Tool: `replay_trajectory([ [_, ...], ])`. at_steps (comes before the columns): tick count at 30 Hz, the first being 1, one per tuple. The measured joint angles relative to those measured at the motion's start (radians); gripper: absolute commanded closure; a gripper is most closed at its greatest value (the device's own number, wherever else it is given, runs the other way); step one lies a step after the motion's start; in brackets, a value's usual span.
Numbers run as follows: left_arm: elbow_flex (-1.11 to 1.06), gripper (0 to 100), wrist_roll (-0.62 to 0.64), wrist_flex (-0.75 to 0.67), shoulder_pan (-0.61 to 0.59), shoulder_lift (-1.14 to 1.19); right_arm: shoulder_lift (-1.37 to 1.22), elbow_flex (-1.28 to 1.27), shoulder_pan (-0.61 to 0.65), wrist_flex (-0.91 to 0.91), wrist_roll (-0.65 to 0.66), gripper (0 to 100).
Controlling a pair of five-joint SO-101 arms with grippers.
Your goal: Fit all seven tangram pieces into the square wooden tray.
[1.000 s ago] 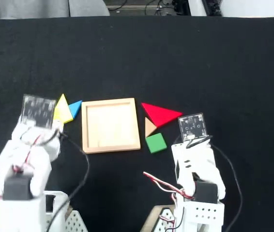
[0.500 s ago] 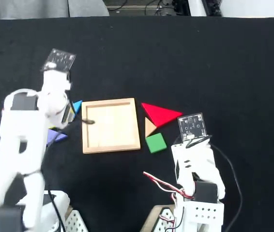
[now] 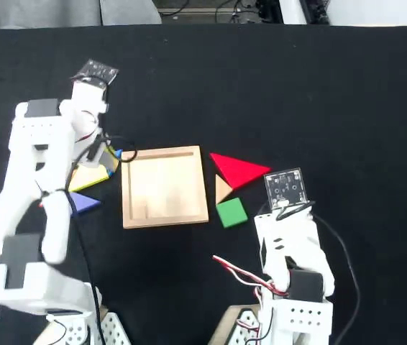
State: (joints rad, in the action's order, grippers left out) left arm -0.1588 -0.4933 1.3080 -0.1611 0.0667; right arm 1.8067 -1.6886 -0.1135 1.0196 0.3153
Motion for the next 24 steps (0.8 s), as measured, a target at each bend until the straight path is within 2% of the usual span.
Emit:
replay_trajectory([
  [6, 0.002, 72, -0.126, 0.000, -0.061, 0.118, 0.000, 0.000, 0.000, 0.000, 0.000, 98.6],
  [9, 0.002, 72, -0.126, -0.051, -0.061, 0.127, 0.000, 0.000, 0.000, 0.000, 0.000, 98.6],
  [16, 0.002, 72, -0.051, -0.282, -0.063, 0.167, 0.000, 0.000, 0.000, 0.000, 0.000, 98.6],
  [24, 0.012, 72, -0.104, -0.361, -0.054, 0.290, 0.000, 0.000, 0.000, 0.000, 0.000, 98.6],
])
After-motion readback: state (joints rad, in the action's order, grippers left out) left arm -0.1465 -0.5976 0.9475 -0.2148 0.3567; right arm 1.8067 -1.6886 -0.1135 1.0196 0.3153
